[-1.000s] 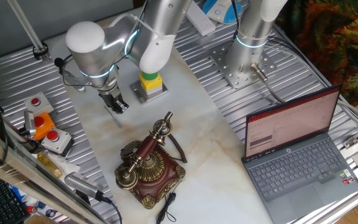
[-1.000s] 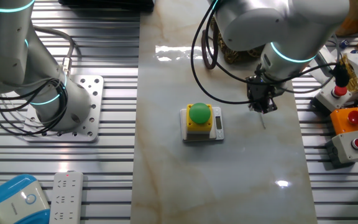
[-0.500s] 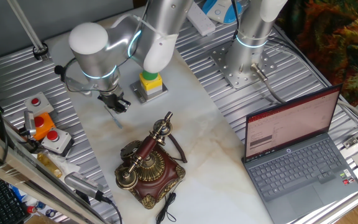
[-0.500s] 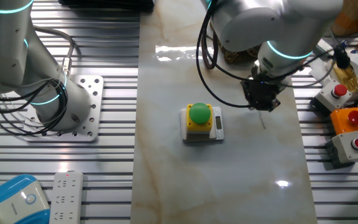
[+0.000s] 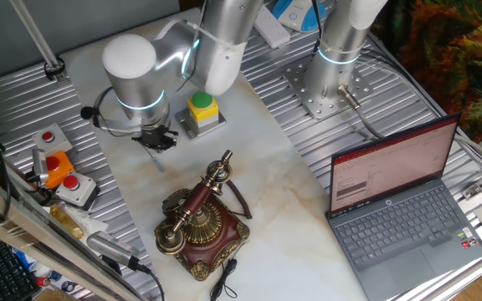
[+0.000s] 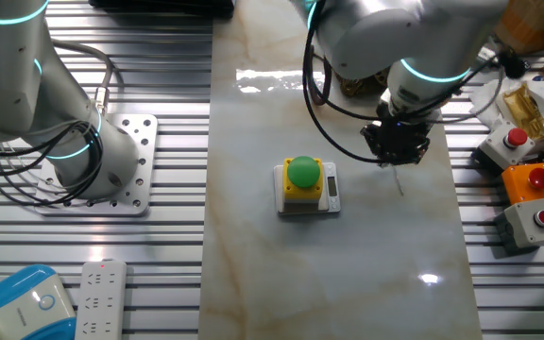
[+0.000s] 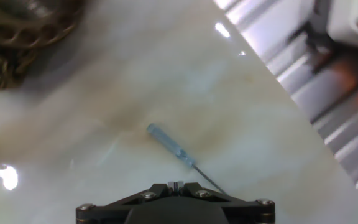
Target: Dial a number on an old rotary phone
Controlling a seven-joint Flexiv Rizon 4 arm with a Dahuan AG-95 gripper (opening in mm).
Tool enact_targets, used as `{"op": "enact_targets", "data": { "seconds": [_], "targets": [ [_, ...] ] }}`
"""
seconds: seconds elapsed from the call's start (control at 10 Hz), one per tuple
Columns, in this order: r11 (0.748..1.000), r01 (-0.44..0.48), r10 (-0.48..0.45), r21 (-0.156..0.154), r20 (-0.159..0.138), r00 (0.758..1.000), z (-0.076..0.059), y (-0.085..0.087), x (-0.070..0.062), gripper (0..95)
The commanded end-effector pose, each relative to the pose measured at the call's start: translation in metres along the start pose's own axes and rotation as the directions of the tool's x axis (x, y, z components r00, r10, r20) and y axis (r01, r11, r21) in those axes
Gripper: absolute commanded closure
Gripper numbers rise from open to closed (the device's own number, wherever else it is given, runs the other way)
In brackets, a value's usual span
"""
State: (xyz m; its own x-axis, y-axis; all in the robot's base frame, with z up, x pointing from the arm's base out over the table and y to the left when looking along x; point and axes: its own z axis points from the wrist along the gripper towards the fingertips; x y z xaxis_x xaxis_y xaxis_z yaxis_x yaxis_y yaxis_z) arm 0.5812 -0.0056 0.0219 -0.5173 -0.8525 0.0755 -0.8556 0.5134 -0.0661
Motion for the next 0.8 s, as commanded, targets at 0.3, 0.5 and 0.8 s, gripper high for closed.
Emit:
{"op": "enact_targets", "data": {
  "seconds": [0.3,0.5,0.8],
  "targets": [
    [0.998,0.064,-0.064,0.027,-0.002,0.998,0.0009,-0.0002,-0.0002,76.0],
    [0.994,0.098,-0.098,0.04,-0.004,0.995,0.001,-0.0001,-0.0002,76.0],
    [0.985,0.161,-0.162,0.055,0.002,0.987,0.0011,0.0,-0.0001,76.0]
  ]
}}
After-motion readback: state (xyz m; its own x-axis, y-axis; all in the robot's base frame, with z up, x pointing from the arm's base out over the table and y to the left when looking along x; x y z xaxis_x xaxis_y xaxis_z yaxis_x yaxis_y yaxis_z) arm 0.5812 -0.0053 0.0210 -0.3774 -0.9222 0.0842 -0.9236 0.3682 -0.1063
